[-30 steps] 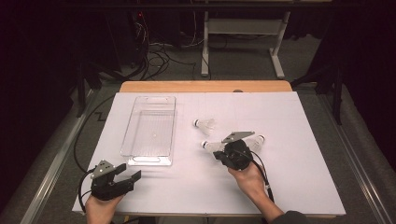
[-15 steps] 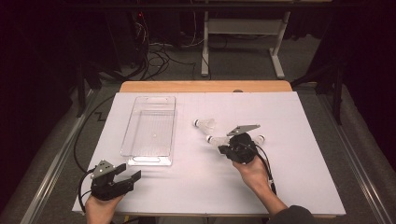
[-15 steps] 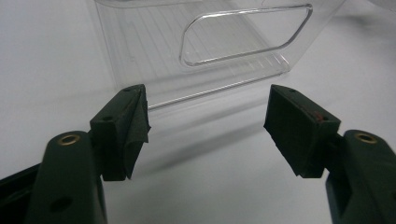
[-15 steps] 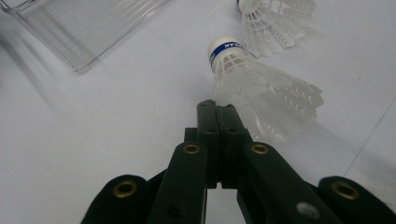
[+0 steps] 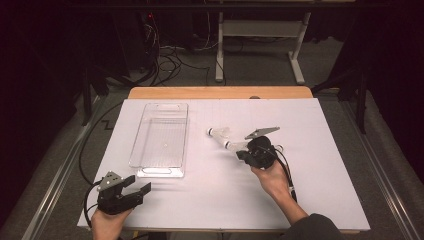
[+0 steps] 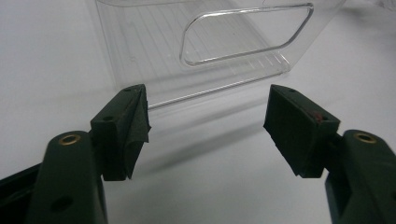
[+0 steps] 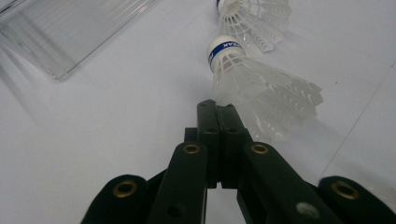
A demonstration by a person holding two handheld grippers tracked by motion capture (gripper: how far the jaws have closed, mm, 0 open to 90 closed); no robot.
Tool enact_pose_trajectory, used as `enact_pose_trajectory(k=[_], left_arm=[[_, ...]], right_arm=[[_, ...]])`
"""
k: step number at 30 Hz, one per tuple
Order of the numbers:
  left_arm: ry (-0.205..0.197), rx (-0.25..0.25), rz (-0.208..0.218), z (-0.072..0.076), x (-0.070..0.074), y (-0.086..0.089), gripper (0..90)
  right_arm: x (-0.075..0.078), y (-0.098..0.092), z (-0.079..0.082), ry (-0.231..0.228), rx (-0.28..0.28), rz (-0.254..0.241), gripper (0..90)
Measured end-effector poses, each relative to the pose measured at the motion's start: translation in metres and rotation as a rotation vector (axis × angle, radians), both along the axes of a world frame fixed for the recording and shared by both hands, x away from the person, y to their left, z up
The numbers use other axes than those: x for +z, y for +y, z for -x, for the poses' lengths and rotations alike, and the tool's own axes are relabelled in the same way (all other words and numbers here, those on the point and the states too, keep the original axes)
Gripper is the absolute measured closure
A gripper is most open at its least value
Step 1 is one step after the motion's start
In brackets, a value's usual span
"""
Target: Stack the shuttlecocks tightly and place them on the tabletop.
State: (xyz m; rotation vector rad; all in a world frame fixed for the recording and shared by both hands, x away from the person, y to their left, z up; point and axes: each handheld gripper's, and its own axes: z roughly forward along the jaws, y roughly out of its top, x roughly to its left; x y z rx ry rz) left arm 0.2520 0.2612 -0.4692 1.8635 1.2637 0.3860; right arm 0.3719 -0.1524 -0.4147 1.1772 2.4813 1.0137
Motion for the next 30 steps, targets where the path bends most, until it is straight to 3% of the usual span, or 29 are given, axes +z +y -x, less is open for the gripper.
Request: enact_pose_trajectory(k=[14, 30], left_arm=[[0.003, 0.000, 0.001, -0.001, 0.000, 0.001, 31.5], [0.003, 0.000, -0.002, 0.000, 0.000, 0.001, 31.6]], right_arm=[[0.006, 0.004, -0.018, 0.009, -0.004, -0.006, 90.0], [0.001, 0.010, -0.035, 0.020, -0.011, 0.040, 90.0]])
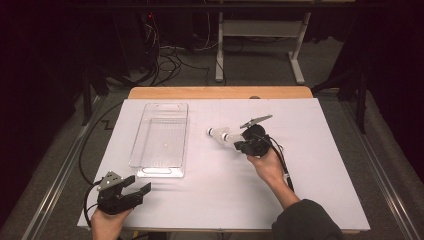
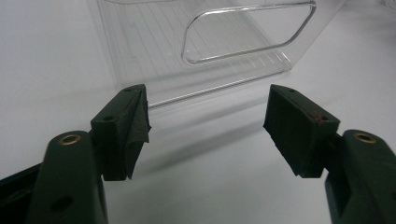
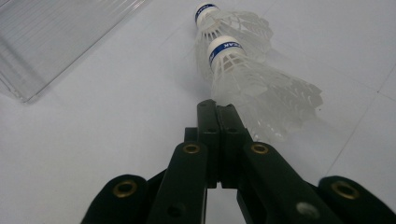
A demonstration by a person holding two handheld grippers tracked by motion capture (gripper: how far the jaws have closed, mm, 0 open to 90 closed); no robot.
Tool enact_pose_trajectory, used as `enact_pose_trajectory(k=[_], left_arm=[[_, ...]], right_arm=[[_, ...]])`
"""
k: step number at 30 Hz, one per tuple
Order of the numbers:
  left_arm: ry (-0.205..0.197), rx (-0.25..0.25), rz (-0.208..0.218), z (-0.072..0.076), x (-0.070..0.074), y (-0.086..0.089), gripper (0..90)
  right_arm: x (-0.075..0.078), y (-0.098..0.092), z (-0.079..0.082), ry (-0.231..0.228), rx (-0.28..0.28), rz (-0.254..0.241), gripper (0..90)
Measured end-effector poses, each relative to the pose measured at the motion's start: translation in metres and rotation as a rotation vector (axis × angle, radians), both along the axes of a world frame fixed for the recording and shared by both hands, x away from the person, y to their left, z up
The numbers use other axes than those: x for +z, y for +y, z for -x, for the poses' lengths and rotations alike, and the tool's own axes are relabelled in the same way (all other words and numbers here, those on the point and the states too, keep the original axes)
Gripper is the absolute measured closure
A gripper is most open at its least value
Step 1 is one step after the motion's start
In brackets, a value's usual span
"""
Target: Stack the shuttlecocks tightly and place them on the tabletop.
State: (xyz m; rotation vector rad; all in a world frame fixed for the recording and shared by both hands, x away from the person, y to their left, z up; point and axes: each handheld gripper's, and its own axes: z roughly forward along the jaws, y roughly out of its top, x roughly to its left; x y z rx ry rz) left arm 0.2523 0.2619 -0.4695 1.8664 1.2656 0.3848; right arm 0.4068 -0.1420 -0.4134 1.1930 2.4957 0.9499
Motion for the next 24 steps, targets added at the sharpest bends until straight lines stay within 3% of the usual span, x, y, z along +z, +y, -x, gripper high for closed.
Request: enact_pose_trajectory(k=[24], left_arm=[[0.002, -0.005, -0.001, 0.000, 0.000, 0.000, 31.3]], right_arm=[[-0.008, 0.016, -0.019, 0.014, 0.017, 0.009, 90.0]])
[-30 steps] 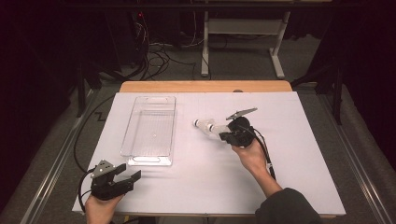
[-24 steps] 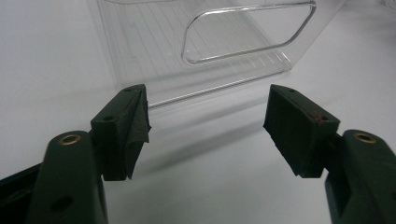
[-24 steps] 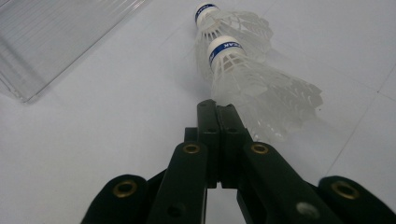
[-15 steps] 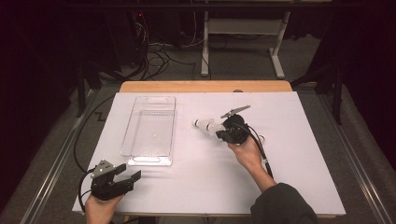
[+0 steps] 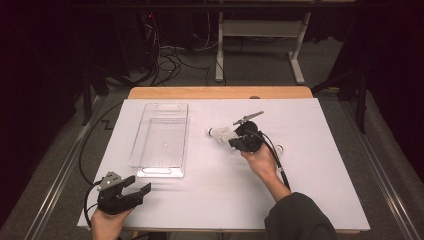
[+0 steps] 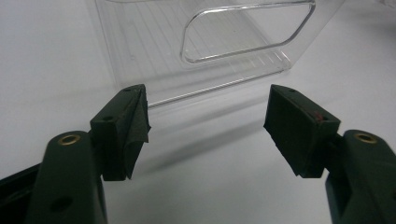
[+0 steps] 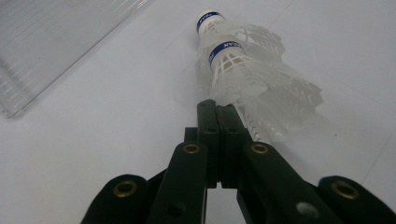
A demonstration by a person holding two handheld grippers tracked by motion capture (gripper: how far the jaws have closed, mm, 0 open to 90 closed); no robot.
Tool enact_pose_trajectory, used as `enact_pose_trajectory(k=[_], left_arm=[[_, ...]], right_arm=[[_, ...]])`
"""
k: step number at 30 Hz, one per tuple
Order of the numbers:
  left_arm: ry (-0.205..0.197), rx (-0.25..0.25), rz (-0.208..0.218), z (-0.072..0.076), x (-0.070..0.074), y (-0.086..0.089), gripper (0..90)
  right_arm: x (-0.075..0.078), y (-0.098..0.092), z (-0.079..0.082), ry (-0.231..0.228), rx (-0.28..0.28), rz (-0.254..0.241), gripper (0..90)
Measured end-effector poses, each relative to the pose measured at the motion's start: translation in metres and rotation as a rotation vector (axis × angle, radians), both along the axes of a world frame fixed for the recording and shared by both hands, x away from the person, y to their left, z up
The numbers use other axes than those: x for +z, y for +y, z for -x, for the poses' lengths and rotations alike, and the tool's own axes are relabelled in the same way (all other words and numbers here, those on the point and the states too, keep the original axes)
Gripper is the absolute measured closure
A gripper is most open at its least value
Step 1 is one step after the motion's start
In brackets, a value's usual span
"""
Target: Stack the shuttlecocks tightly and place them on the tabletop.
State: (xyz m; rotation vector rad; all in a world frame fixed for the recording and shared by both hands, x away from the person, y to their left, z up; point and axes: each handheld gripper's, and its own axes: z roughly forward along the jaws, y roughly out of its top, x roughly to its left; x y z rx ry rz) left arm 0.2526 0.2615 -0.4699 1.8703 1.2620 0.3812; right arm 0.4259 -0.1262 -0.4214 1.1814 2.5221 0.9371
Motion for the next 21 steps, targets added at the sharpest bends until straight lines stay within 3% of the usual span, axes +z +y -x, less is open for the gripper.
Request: enact_pose_trajectory(k=[21], left_arm=[[0.003, 0.000, 0.002, 0.000, 0.000, 0.000, 31.4]], right_arm=[[-0.003, 0.010, -0.012, 0.008, 0.011, -0.001, 90.0]])
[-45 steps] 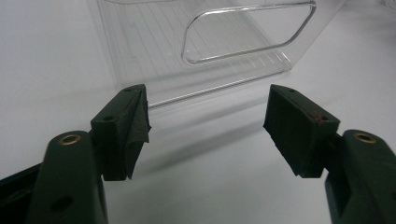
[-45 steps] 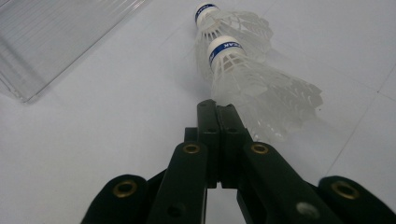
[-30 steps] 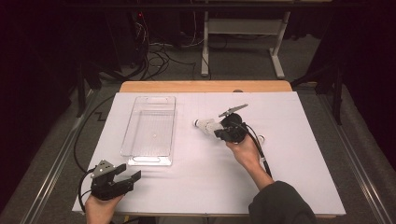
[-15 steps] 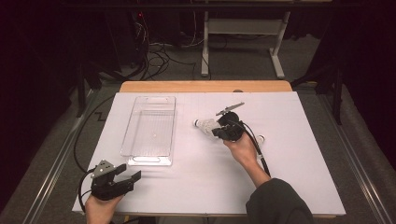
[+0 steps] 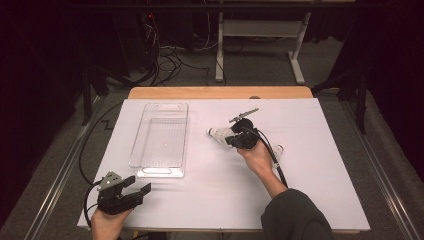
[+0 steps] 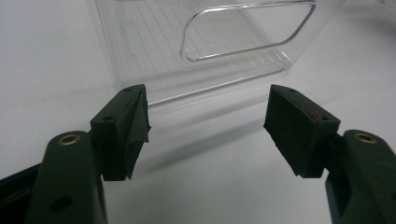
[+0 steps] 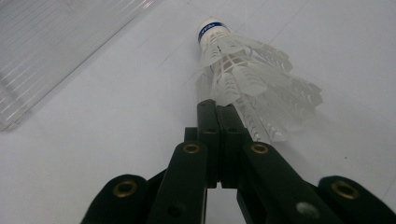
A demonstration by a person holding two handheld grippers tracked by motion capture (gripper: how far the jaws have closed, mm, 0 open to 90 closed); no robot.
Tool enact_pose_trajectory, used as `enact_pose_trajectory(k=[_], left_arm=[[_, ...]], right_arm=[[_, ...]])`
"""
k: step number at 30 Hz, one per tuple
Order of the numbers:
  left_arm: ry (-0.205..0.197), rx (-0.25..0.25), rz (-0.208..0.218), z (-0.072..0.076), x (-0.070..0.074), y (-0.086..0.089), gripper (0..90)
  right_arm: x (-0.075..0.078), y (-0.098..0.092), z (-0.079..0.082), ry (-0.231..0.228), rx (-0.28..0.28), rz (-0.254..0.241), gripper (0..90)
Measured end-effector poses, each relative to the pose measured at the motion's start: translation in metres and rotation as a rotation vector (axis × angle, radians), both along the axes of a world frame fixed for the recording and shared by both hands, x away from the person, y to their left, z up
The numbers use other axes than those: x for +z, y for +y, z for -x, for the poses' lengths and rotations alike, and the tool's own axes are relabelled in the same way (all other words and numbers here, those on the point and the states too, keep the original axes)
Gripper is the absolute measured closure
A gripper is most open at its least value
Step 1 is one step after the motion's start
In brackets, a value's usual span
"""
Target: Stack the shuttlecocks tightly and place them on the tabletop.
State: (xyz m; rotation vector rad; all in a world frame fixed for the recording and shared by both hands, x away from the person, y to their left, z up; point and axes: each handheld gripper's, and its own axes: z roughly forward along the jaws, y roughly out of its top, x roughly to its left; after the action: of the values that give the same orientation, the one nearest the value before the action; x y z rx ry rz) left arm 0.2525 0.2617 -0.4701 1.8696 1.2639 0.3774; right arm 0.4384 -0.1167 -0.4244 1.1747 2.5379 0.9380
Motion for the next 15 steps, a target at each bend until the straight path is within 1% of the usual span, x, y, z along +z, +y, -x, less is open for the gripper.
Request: enact_pose_trajectory(k=[6, 11, 15], left_arm=[[0.001, 0.000, 0.000, -0.0001, -0.0001, 0.0001, 31.4], [0.001, 0.000, 0.001, 0.0000, -0.0001, 0.0000, 31.4], [0.001, -0.001, 0.001, 0.0000, -0.0001, 0.0000, 31.5]], right_arm=[[0.0002, 0.0014, -0.0016, -0.001, 0.008, 0.006, 90.0], [0.0015, 0.0060, -0.0029, -0.003, 0.020, 0.011, 90.0], [0.0016, 0.0089, -0.0050, -0.001, 0.020, 0.014, 90.0]])
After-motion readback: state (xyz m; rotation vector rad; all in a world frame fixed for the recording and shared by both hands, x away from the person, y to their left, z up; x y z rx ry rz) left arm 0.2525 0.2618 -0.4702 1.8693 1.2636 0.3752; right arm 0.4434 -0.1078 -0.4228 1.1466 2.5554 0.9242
